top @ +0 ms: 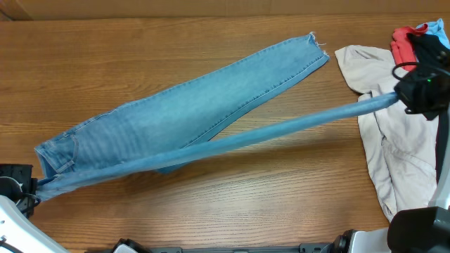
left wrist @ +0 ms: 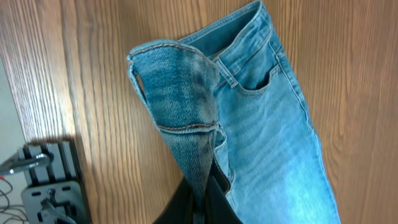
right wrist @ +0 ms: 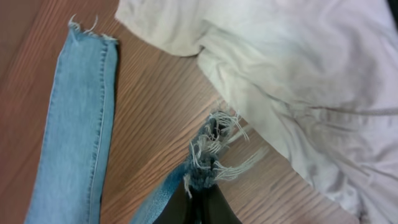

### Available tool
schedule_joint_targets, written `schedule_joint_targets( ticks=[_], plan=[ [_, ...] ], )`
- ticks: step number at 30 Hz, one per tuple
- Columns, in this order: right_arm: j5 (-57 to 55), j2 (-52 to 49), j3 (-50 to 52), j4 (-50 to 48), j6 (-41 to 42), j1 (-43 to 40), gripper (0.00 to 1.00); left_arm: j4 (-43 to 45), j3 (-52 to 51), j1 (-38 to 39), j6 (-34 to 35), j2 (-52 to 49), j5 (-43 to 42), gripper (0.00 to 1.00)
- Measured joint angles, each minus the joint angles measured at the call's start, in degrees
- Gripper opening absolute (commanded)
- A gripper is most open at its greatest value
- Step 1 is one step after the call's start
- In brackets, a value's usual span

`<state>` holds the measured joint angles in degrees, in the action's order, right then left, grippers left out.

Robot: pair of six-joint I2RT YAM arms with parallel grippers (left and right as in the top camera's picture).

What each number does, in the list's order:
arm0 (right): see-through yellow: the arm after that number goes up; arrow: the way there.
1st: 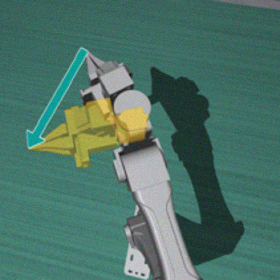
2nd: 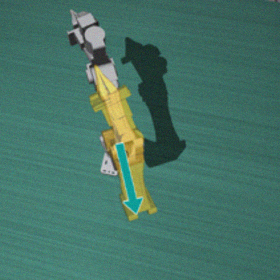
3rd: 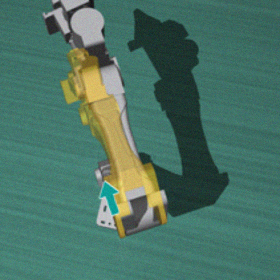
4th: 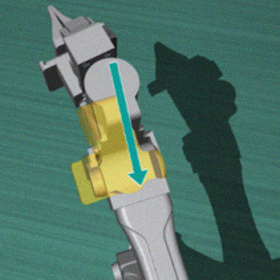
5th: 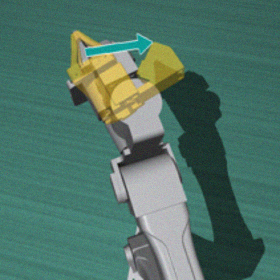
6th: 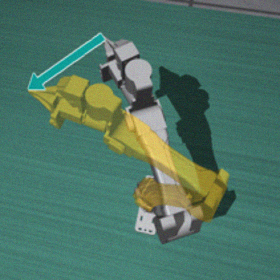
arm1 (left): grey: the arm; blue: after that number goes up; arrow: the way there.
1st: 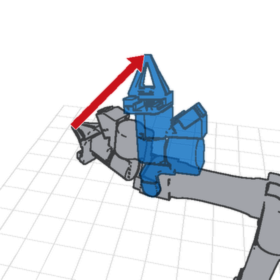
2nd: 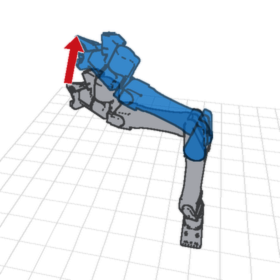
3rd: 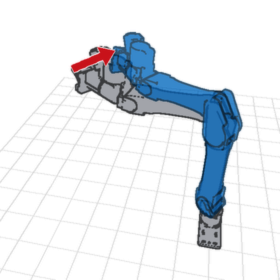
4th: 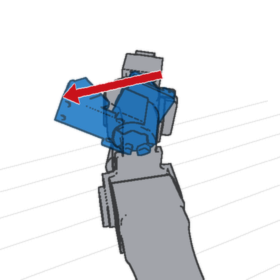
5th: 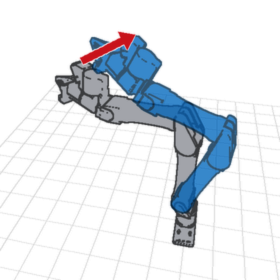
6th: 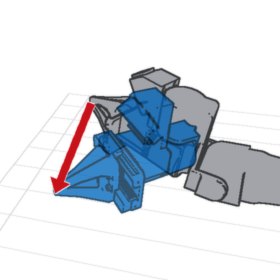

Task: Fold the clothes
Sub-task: 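Fold the lower leg cuff up-right over the upper leg with the right gripper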

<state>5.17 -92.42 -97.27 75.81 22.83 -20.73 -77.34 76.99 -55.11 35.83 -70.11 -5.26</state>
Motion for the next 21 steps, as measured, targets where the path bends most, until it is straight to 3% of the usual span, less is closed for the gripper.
schedule_joint_targets(
  ticks=[7,21],
  plan=[
    [-0.17,-5.53,-1.31,-1.22,-0.83,4.24,0.04,3.78,-0.13,0.26,0.00,-4.22,1.20,0.04],
    [-3.02,-21.68,-13.33,-4.81,-2.71,12.00,0.04,14.97,-0.20,7.58,0.02,-15.78,2.47,0.04]
  ],
)
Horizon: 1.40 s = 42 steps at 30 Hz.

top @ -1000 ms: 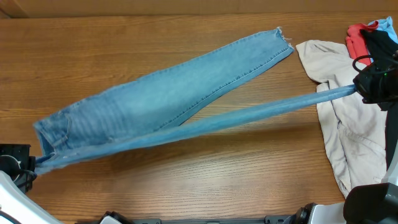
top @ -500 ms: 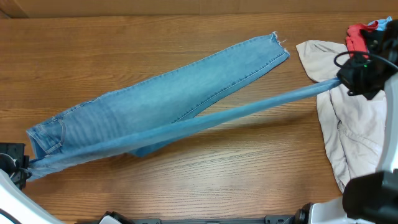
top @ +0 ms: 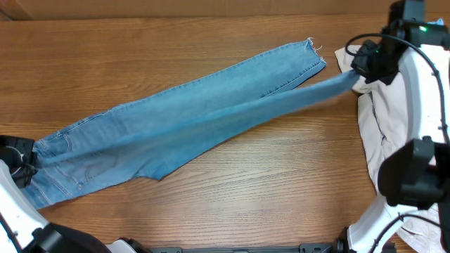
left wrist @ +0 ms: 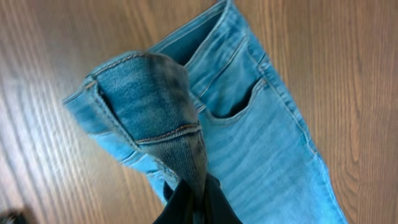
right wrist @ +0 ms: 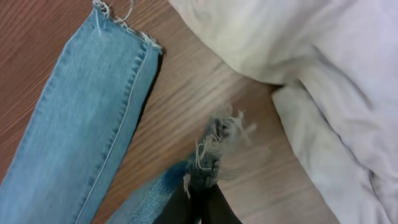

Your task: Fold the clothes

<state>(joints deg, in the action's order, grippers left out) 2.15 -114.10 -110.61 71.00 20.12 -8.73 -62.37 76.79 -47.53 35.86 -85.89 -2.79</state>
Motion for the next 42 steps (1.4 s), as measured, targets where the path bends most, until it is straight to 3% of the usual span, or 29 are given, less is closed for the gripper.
schedule_joint_targets(
  ticks=[15,42],
  plan=[
    [-2.49,-10.05,-8.55,-8.66,-1.70,5.03,0.04,6.43,-0.04,1.07,0.00,-0.94,-0.35,0.04],
    [-3.23,-17.40,-8.74,-14.47,-3.30,5.07,0.04,10.21,-0.04,4.90,0.00,-9.92,0.92,0.04]
  ],
)
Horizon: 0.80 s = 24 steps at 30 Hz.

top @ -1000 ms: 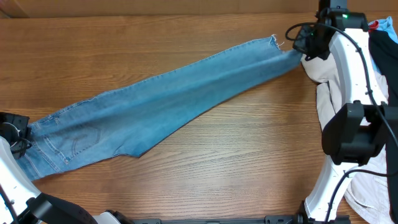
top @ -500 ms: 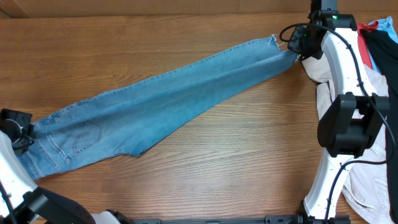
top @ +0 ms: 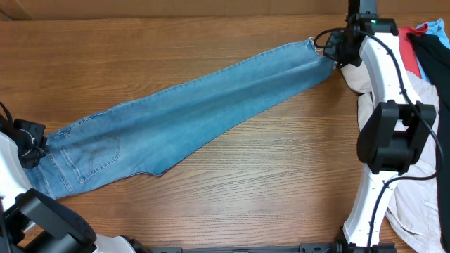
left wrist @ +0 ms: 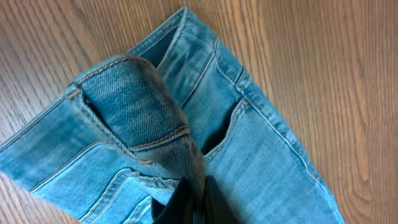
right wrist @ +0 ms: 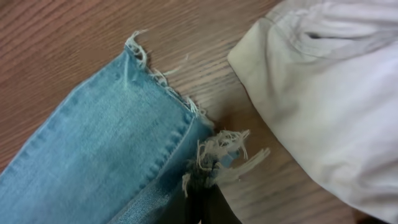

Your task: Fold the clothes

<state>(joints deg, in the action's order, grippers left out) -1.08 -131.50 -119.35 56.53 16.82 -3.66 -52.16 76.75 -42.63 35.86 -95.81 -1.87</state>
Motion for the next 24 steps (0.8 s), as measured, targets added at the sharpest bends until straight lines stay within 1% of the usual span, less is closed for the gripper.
schedule_joint_targets(
  ticks=[5,6,7,8,9,10,11,12,14,15,16,24],
  plan=[
    [1.09,-0.39,0.00,-2.05,-0.13,0.02,0.04,0.79,0.00,0.28,0.00,0.00,0.02,0.04],
    [1.22,-0.39,0.00,-2.51,-0.13,0.07,0.04,0.76,0.00,0.28,0.00,0.00,0.04,0.06],
    [1.27,-0.39,0.00,-2.93,-0.15,0.13,0.14,0.87,0.00,0.28,0.00,0.00,0.04,0.10],
    [1.27,-0.39,0.00,-3.50,-0.11,0.31,0.40,1.07,0.00,0.28,0.00,0.00,0.07,0.24],
    [0.85,-0.39,0.00,-4.33,-0.50,0.46,0.59,1.27,0.00,0.28,0.07,-0.02,0.44,0.47],
    [0.17,-0.39,-0.02,-5.86,-0.22,0.61,0.62,1.75,0.00,0.26,0.07,0.00,1.31,0.72],
    [-0.66,-0.39,-0.11,-7.23,-0.31,0.63,0.63,2.54,0.00,0.11,-0.09,0.00,2.32,0.80],
    [-1.16,-0.39,-0.24,-7.89,-0.31,0.63,0.64,2.93,0.00,-0.15,-0.04,0.00,3.15,0.82],
    [-2.21,-0.39,-0.48,-8.57,-0.57,0.66,0.75,3.08,0.00,-0.55,-0.02,0.00,4.55,0.83],
    [-2.38,-0.39,-0.55,-8.52,-0.72,0.66,0.79,2.97,0.00,-0.55,-0.04,0.00,4.98,0.83],
    [-2.54,-0.39,-0.55,-8.28,-0.79,0.70,0.81,2.69,0.00,-0.63,-0.07,0.00,5.42,0.84],
    [-3.48,-0.39,-0.55,-4.00,-0.59,0.74,0.81,-1.81,0.00,-0.63,-1.27,0.00,6.67,0.84]
  ],
)
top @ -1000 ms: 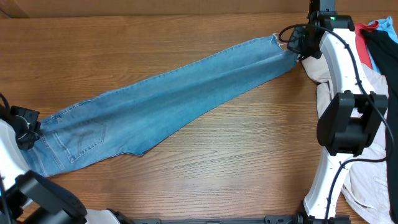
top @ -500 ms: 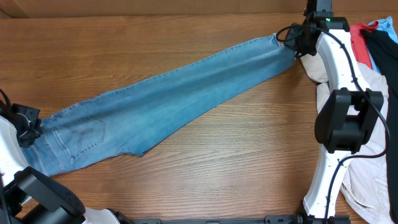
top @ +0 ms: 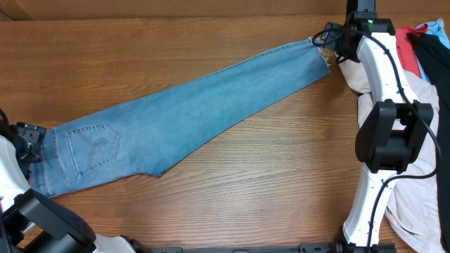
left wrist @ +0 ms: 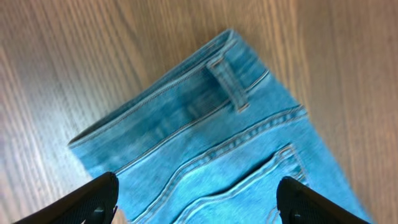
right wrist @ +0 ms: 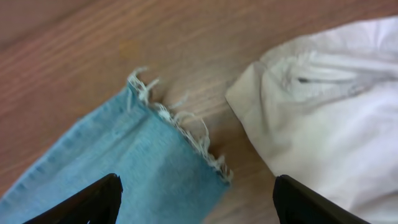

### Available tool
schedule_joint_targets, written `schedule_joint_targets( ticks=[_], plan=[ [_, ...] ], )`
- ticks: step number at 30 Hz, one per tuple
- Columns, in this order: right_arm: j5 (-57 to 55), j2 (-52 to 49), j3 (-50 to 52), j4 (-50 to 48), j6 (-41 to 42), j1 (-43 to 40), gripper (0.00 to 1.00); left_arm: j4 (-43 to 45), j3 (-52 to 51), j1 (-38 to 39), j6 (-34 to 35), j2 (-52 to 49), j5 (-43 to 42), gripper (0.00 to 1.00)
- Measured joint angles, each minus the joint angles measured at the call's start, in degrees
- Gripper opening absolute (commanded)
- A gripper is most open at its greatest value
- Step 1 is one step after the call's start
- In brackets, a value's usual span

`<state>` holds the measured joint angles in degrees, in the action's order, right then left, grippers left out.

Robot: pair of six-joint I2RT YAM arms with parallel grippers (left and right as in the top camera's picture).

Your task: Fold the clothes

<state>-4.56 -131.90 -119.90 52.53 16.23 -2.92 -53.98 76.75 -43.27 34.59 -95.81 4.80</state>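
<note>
Light blue jeans point(top: 190, 105) lie flat on the wooden table, folded leg over leg, running from the waistband at the left point(left wrist: 186, 118) to the frayed hems at the upper right point(right wrist: 180, 124). A back pocket point(top: 93, 146) faces up. My left gripper point(top: 24, 144) is open just above the waistband end, with its fingers point(left wrist: 93, 196) spread wide. My right gripper point(top: 336, 39) is open above the frayed hem, nothing between its fingers point(right wrist: 99, 196).
A cream garment point(top: 383, 140) lies crumpled at the right, close to the hem point(right wrist: 323, 106). Red point(top: 404, 46), blue and black clothes are piled at the far right corner. Bare wood table point(top: 246, 197) spreads in front of the jeans.
Both grippers have opened and let go of the jeans. The waistband and the frayed hem now lie flat on the table.
First the left gripper held the waistband and the right held one hem, with that leg stretched off the table beside the other. Then the lifted leg was over the lower one, then lying on it. Now the jeans rest folded lengthwise, released.
</note>
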Motion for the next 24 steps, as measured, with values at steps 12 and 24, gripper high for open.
schedule_joint_targets(
  ticks=[12,24],
  plan=[
    [0.28,0.00,0.55,2.51,-1.25,0.00,0.77,-5.11,0.00,0.07,-1.60,0.00,0.22,0.81],
    [7.26,-1.01,10.14,-9.77,-8.98,-0.04,0.76,-5.42,-3.80,5.25,-1.99,0.00,0.15,0.82]
  ],
)
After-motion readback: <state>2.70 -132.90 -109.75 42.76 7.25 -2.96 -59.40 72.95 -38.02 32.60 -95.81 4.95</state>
